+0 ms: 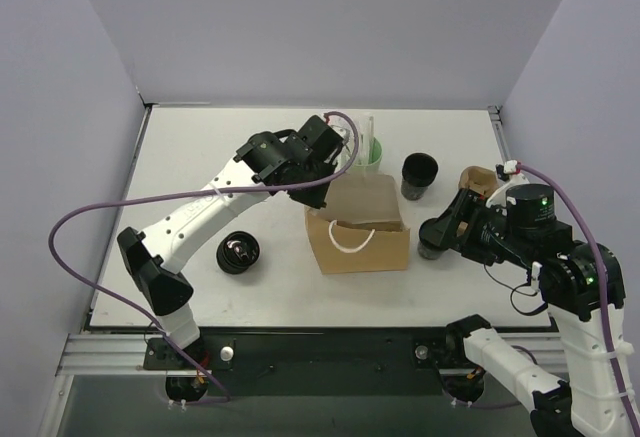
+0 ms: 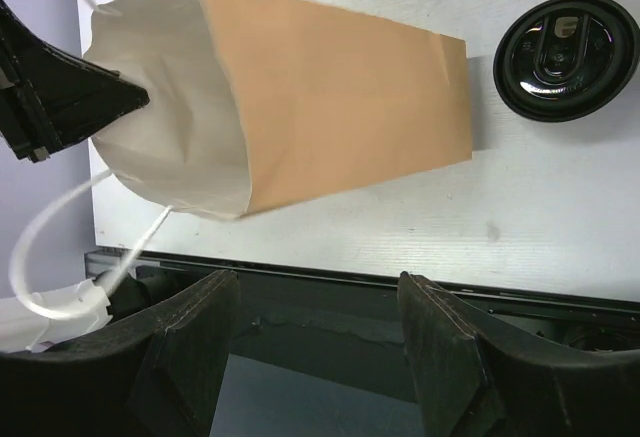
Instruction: Pack the takeout coffee
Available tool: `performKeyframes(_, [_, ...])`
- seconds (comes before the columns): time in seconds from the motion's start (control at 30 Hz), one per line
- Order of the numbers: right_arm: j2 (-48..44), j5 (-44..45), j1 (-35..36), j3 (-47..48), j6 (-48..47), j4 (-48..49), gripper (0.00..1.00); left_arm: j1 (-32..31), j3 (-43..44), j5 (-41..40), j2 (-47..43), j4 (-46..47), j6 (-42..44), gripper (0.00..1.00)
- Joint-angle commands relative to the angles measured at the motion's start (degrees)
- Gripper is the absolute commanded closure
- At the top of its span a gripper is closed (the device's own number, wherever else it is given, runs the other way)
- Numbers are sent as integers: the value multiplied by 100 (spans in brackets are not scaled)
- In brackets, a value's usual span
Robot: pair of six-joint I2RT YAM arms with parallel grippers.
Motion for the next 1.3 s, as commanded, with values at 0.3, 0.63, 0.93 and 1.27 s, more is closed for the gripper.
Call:
performKeyframes(0.3, [211,95,-26,68,-94,-47,36,299,666,-643,-178,-1,-395,55])
performKeyframes(0.63, [378,454,-26,24,-252,-3,36,422,701,-264,199,342,-80,52])
performKeyframes(0.93, [501,868,-26,174,-358,67,36,545,719,-89,349,588,211,54])
performKeyframes(1.27, [640,1526,-26,138,-305,85,33,598,569,202,288,660,299,100])
